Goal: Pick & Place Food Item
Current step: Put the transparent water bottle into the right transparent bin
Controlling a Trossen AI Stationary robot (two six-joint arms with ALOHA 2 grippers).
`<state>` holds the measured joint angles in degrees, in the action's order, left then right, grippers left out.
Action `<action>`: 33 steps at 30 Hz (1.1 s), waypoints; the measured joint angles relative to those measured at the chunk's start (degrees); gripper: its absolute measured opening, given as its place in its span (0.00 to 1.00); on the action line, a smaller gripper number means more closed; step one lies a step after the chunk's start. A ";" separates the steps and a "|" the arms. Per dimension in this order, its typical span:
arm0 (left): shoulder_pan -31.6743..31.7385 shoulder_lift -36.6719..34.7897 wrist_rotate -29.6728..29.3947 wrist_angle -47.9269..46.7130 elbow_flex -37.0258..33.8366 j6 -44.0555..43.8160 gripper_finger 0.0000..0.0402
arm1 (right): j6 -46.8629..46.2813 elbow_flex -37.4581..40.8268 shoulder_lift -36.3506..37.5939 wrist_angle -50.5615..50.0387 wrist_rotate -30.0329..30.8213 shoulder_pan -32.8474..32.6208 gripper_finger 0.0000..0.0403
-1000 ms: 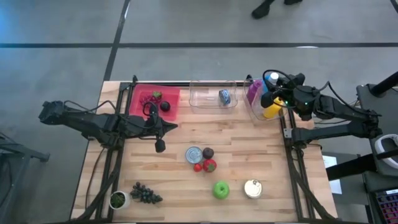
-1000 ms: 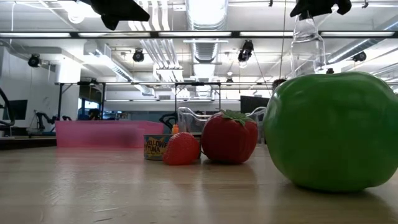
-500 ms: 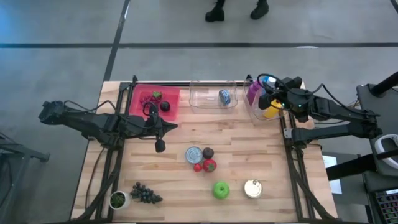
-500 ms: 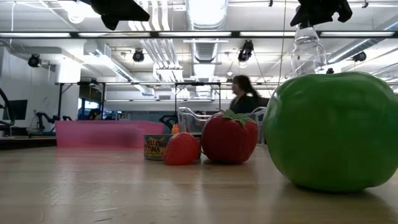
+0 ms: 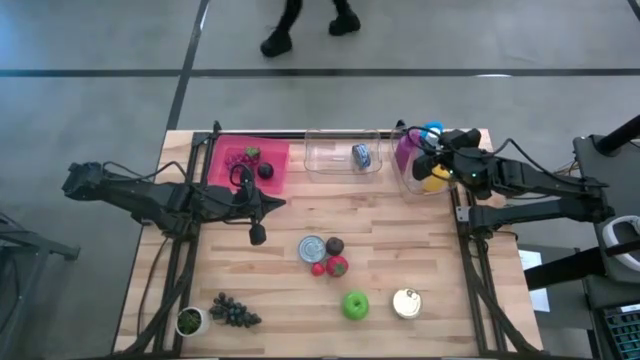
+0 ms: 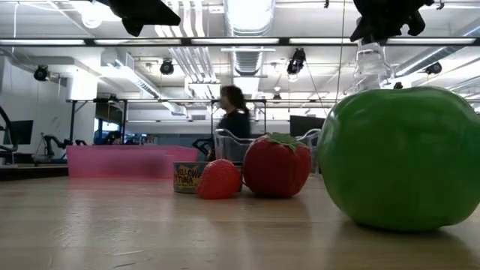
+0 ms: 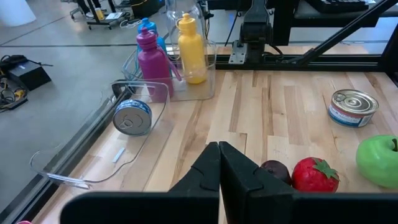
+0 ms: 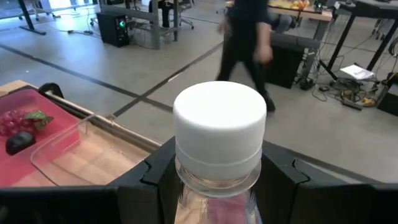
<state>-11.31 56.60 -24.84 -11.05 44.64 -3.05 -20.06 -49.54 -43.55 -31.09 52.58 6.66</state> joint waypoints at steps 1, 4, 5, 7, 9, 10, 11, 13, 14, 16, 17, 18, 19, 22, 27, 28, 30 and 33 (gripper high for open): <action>0.00 0.00 0.00 0.02 0.00 0.00 0.00 | -0.61 0.43 0.00 -0.04 0.00 0.00 0.37; 0.00 0.00 0.00 0.00 0.00 0.00 0.00 | -1.99 1.47 0.00 -0.08 -0.05 0.00 0.37; 0.00 0.00 0.00 0.01 0.00 0.00 0.00 | -2.36 1.73 0.00 -0.05 -0.04 0.00 0.37; 0.00 0.00 0.00 0.02 0.00 0.00 0.00 | -2.68 2.18 0.02 -0.02 -0.09 0.00 0.37; 0.00 0.00 0.00 0.02 0.00 0.00 0.00 | -3.27 2.48 0.02 -0.02 -0.08 0.00 0.37; 0.00 0.00 0.00 0.01 0.00 0.00 0.00 | -3.73 2.63 0.04 -0.04 -0.07 0.00 0.37; 0.00 0.00 0.00 0.00 0.00 0.00 0.00 | -4.10 2.79 0.04 -0.02 -0.07 0.00 0.37; 0.00 0.01 0.00 0.00 0.00 0.00 0.00 | -4.68 3.14 0.04 -0.02 -0.07 0.00 0.37; 0.00 0.00 0.00 0.00 0.00 0.00 0.00 | -4.95 3.36 0.04 -0.02 -0.07 0.00 0.37; 0.01 0.00 0.00 0.00 0.00 0.00 0.00 | -5.56 3.95 0.04 0.02 -0.09 0.00 0.37; 0.00 0.00 0.00 0.00 0.00 0.00 0.00 | -5.89 4.21 0.04 -0.02 -0.09 0.00 0.37; 0.01 0.00 0.00 0.01 0.00 0.00 0.00 | -6.14 4.43 0.04 -0.02 -0.08 0.00 0.37; 0.01 0.00 0.00 0.01 0.00 0.00 0.00 | -6.34 4.59 0.04 -0.04 -0.07 0.00 0.37; 0.02 0.00 0.00 0.02 0.00 0.00 0.00 | -6.37 4.64 0.04 -0.04 -0.07 0.00 0.37; 0.00 0.01 0.00 0.02 0.00 0.00 0.00 | -7.64 4.64 0.00 -0.05 -0.14 0.02 0.39; 0.00 0.00 0.00 0.01 0.00 0.00 0.00 | -7.64 4.64 -0.02 -0.08 -0.36 0.01 0.40; 0.02 0.00 0.00 0.00 0.00 0.00 0.00 | -7.64 4.65 -0.04 -0.30 -0.79 0.00 0.42; 0.02 0.00 0.01 0.00 0.00 0.00 0.00 | -7.63 4.68 -0.03 -0.30 -0.81 0.00 0.46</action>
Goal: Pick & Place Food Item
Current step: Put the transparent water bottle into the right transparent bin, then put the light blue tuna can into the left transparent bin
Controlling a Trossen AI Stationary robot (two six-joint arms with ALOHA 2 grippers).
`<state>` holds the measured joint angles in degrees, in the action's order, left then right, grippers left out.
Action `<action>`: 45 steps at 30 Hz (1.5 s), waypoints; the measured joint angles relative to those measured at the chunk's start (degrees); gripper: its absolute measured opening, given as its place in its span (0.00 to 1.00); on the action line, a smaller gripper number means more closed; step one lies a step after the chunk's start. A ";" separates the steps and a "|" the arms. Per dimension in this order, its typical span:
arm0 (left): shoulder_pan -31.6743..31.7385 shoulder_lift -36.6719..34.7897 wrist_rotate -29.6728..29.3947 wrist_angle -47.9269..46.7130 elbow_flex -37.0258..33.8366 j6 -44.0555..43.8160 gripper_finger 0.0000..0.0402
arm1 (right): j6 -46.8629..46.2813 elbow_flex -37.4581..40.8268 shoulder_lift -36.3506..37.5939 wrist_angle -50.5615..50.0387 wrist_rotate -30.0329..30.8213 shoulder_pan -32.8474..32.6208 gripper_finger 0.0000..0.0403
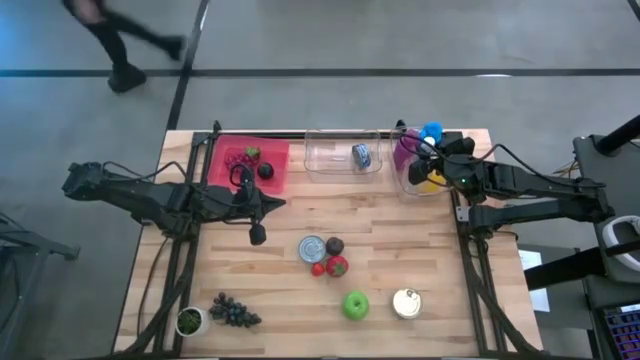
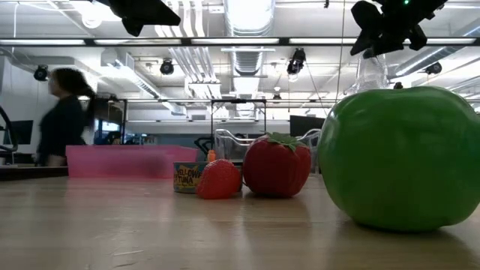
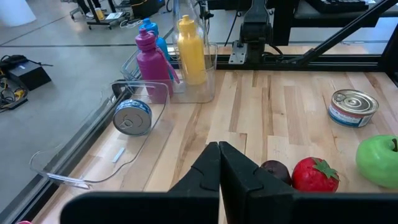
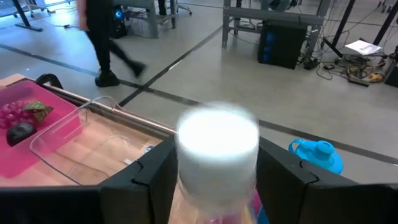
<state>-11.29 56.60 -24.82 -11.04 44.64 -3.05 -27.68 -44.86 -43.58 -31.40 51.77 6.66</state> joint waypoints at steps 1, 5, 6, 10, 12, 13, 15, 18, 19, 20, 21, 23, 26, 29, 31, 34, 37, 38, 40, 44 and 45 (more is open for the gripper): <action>-0.01 0.00 -0.02 0.00 0.00 0.00 0.00 | 0.00 0.00 -0.01 0.02 0.00 0.00 0.47; -0.01 0.00 0.00 0.01 0.00 0.00 0.00 | -0.80 0.00 -0.01 -0.02 0.02 0.00 0.51; 0.00 0.00 -0.02 0.00 0.00 0.00 0.00 | -0.79 0.00 -0.01 -0.06 0.02 0.00 0.52; -0.02 0.01 -0.01 0.00 0.00 0.00 0.00 | -0.77 0.00 -0.01 -0.13 0.03 0.00 0.56; -0.01 0.00 -0.01 0.01 0.00 0.00 0.00 | -0.69 0.00 -0.01 -0.13 0.04 0.00 0.58; -0.01 0.00 -0.01 0.02 0.00 0.00 0.00 | -0.68 0.01 0.02 -0.13 0.04 0.00 0.59; 0.00 0.00 -0.02 0.00 0.00 0.00 0.00 | -0.68 0.02 0.10 -0.13 0.04 0.00 0.60; -0.01 0.00 -0.01 0.00 0.00 0.00 0.00 | -0.66 -0.49 0.08 -0.17 0.04 0.00 0.62; 0.00 0.00 -0.01 0.00 0.00 0.00 0.00 | -0.63 -0.90 0.08 -0.15 0.06 0.00 0.63; 0.00 0.00 -0.02 0.02 0.00 0.00 0.00 | -0.40 -1.36 0.10 -0.16 0.07 0.00 0.63; -0.01 0.01 -0.01 0.00 0.00 0.00 0.00 | 0.45 -1.91 0.12 -0.13 0.08 -0.01 0.64; 0.00 0.02 -0.02 0.02 0.00 0.00 0.00 | 2.21 -3.11 0.10 -0.15 -0.12 -0.02 0.65; -0.02 0.00 -0.02 0.00 0.00 0.00 0.00 | 2.56 -5.23 0.10 -0.11 -2.01 -0.02 0.66; -0.01 0.00 -0.02 0.00 0.00 0.00 0.00 | 3.85 -7.33 0.10 -0.11 -3.43 -0.04 0.66; -0.01 0.01 -0.02 0.01 0.00 0.00 0.00 | 5.44 -8.55 0.12 -0.05 -4.57 -0.04 0.66; -0.02 0.00 -0.02 0.01 0.00 0.00 0.00 | 5.98 -10.01 0.10 -0.06 -5.39 -0.53 0.65; -0.01 0.01 -0.02 0.01 0.00 0.00 0.00 | 8.41 -11.11 0.05 0.03 -5.49 -1.72 0.64; -0.02 0.02 -0.02 0.00 0.00 0.00 0.00 | 8.83 -11.21 0.03 0.22 -5.51 -2.24 0.64; -0.01 0.00 -0.01 0.00 0.00 0.00 0.00 | 9.77 -11.21 0.01 0.35 -5.57 -3.65 0.63; 0.00 0.00 -0.02 0.00 0.00 0.00 0.00 | 11.26 -11.21 -0.18 0.40 -5.62 -7.58 0.61; -0.02 0.00 -0.02 0.02 0.00 0.00 0.00 | 11.45 -11.21 -0.34 0.52 -5.62 -8.77 0.61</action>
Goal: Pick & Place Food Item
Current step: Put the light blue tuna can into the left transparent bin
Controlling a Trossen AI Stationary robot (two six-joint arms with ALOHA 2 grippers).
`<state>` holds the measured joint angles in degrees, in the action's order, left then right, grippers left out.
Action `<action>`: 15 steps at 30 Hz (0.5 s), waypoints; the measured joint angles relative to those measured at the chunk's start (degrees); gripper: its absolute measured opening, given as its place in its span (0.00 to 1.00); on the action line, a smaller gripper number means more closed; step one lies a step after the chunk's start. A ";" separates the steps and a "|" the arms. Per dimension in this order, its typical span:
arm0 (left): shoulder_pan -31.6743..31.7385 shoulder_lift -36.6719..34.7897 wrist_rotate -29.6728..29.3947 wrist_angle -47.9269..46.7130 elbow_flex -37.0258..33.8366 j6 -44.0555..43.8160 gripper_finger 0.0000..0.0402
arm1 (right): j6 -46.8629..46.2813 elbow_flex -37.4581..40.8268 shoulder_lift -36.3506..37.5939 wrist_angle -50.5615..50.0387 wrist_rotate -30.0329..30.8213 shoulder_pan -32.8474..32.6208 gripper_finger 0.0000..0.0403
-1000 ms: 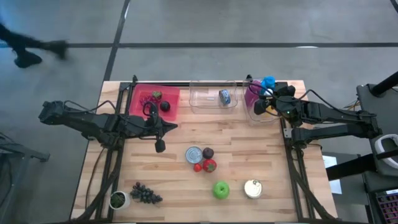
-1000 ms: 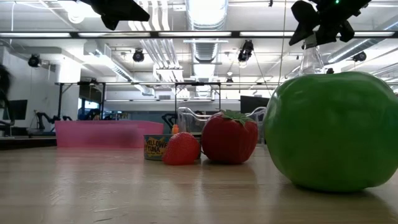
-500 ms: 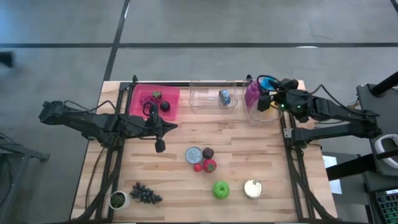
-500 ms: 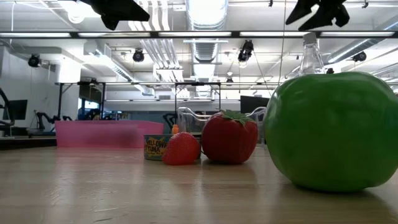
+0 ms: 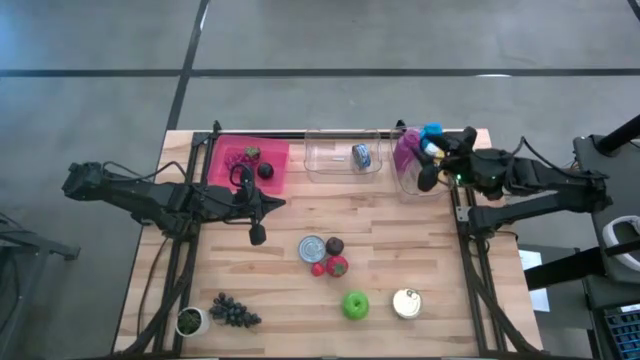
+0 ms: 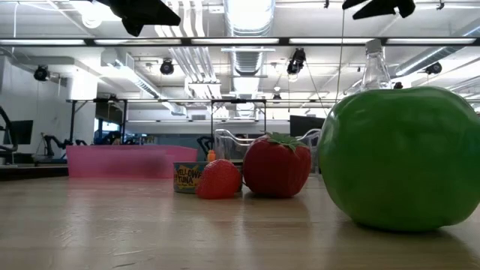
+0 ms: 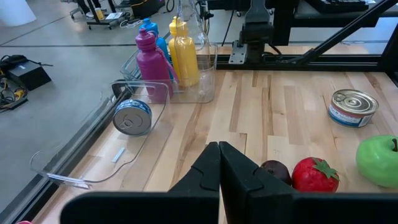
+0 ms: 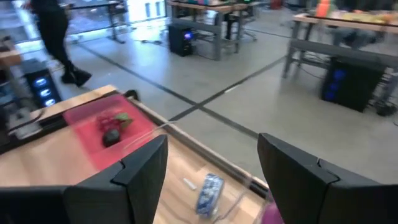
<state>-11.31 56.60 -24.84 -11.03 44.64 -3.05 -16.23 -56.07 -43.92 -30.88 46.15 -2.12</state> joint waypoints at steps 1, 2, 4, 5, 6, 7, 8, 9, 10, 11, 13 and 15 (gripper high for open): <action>0.00 0.00 0.00 0.00 0.00 0.00 0.00 | 0.30 0.00 -0.08 0.11 0.00 -1.18 0.60; 0.02 0.00 0.00 -0.02 0.00 0.00 0.00 | 0.75 0.00 -0.19 0.18 -0.11 -2.30 0.60; 0.01 0.01 0.00 -0.01 0.00 0.00 0.00 | 1.63 0.04 -0.48 0.61 -0.14 -4.69 0.59; 0.01 0.00 0.00 -0.01 0.00 0.00 0.00 | 2.23 0.04 -0.53 1.19 -0.15 -5.84 0.59; 0.02 0.00 0.00 -0.02 0.00 0.00 0.00 | 3.08 0.04 -0.56 1.51 -0.17 -6.96 0.59; 0.00 0.00 0.00 0.00 0.00 0.00 0.00 | 3.92 0.04 -0.74 1.97 -0.15 -8.13 0.59; 0.00 0.00 0.00 0.00 0.00 0.00 0.00 | 4.59 0.04 -1.05 2.72 -0.15 -9.25 0.59; 0.02 0.00 0.00 -0.02 0.00 0.00 0.00 | 5.30 0.04 -1.22 3.43 -0.15 -10.31 0.59; 0.01 0.00 0.00 -0.02 0.00 0.00 0.00 | 6.09 0.05 -1.41 3.72 -0.15 -11.41 0.59; 0.01 0.00 0.00 -0.01 0.00 0.00 0.00 | 6.76 0.07 -1.81 4.11 -0.15 -12.48 0.59; 0.01 0.00 0.00 -0.02 0.00 0.00 0.00 | 8.01 0.04 -2.63 5.18 -0.15 -14.41 0.60; 0.01 0.01 0.00 -0.01 0.00 0.00 0.00 | 8.90 0.04 -3.77 5.21 -0.15 -16.29 0.60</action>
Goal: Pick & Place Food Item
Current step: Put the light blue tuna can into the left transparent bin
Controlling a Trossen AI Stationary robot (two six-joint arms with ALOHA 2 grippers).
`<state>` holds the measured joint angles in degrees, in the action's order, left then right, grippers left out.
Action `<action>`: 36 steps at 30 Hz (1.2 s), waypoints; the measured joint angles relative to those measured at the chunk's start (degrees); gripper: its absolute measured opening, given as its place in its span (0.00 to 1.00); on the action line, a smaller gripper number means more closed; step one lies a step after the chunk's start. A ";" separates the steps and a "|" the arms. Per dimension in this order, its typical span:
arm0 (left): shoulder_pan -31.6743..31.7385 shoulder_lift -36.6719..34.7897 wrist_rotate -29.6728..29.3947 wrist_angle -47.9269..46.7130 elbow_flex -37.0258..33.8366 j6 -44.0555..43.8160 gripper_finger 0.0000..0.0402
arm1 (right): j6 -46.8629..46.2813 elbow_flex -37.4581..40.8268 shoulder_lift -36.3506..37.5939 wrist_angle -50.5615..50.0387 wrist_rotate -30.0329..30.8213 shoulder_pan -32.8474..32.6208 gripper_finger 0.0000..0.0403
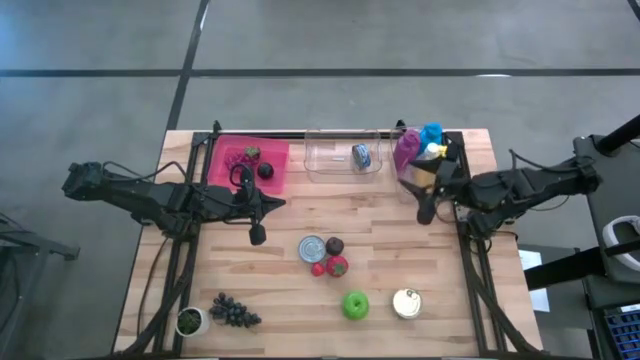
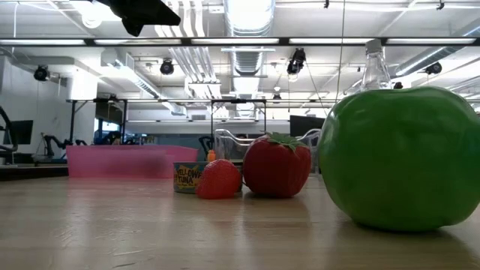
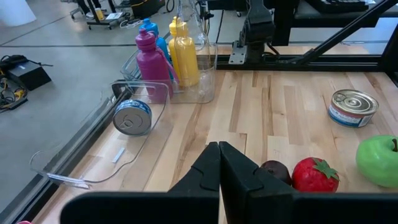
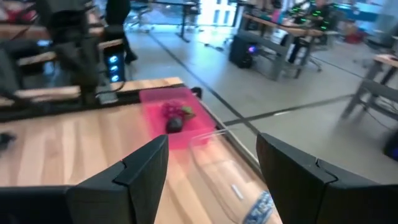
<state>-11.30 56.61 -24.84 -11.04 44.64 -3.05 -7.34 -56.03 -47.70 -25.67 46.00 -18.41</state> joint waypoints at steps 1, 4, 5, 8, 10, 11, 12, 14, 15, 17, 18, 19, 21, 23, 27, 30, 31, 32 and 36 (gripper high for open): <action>0.00 -0.01 0.00 0.00 0.00 0.00 0.00 | 0.23 0.00 -0.64 0.03 0.01 -0.85 0.60; 0.01 0.01 0.00 0.01 0.00 0.00 0.00 | 1.11 0.00 -2.76 -0.02 0.00 -3.34 0.59; 0.01 -0.01 0.00 0.01 0.00 0.00 0.00 | 1.14 0.00 -3.43 -0.03 0.00 -4.09 0.59; 0.01 -0.01 0.00 0.01 0.00 0.00 0.00 | 1.16 0.00 -5.79 -0.13 -0.89 -6.20 0.58; 0.00 -0.01 0.00 0.01 0.00 0.00 0.00 | 1.59 0.02 -7.39 -0.35 -3.42 -7.29 0.58; 0.00 -0.01 0.00 0.02 0.00 0.00 0.00 | 1.76 0.02 -8.21 -0.33 -4.95 -7.71 0.58; 0.00 0.00 0.01 0.02 0.00 0.00 0.00 | 1.80 0.02 -8.99 -0.33 -6.39 -8.03 0.58; -0.01 0.01 0.00 0.03 0.00 -0.09 0.00 | 1.62 0.04 -10.63 -0.29 -8.81 -8.33 0.58; -0.01 -0.01 0.04 0.01 0.00 -0.92 0.00 | 1.48 0.04 -11.47 -0.28 -9.78 -8.38 0.58; 0.01 -0.01 0.98 0.01 0.00 -4.86 0.00 | 1.08 0.10 -13.07 -0.31 -10.83 -8.38 0.58; 0.00 0.00 1.32 -0.01 0.00 -6.41 0.00 | 0.90 0.11 -13.83 -0.31 -11.34 -8.37 0.58; 0.01 -0.01 1.49 -0.03 0.00 -7.75 0.00 | 0.70 0.11 -14.50 -0.26 -11.93 -8.36 0.58; -0.01 0.00 1.87 -0.57 0.00 -10.40 0.00 | 0.36 0.11 -15.91 -0.20 -13.68 -8.36 0.58; 0.03 0.00 2.83 -1.75 0.00 -11.92 0.00 | 0.25 0.11 -17.09 -0.21 -15.79 -8.38 0.58; 0.01 0.96 4.07 -2.62 0.00 -10.70 0.00 | 0.38 0.13 -19.22 1.08 -17.00 -8.36 0.58; -0.03 3.52 5.96 -1.33 -0.70 -6.75 0.00 | 0.46 0.17 -20.24 1.09 -17.64 -8.36 0.58; -0.03 4.54 6.60 -0.76 -0.85 -5.44 0.00 | 0.46 0.20 -20.50 1.09 -17.66 -8.36 0.58; -0.03 5.69 6.71 -0.63 -0.87 -4.17 0.00 | 0.46 0.20 -20.65 1.19 -17.66 -8.36 0.58; -0.03 10.09 6.71 -0.49 -0.85 -1.49 0.00 | 0.51 0.20 -20.66 1.64 -17.73 -8.36 0.58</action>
<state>-11.33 66.70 -18.13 -11.53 43.79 -4.54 -6.83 -55.83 -68.36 -24.03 28.27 -26.76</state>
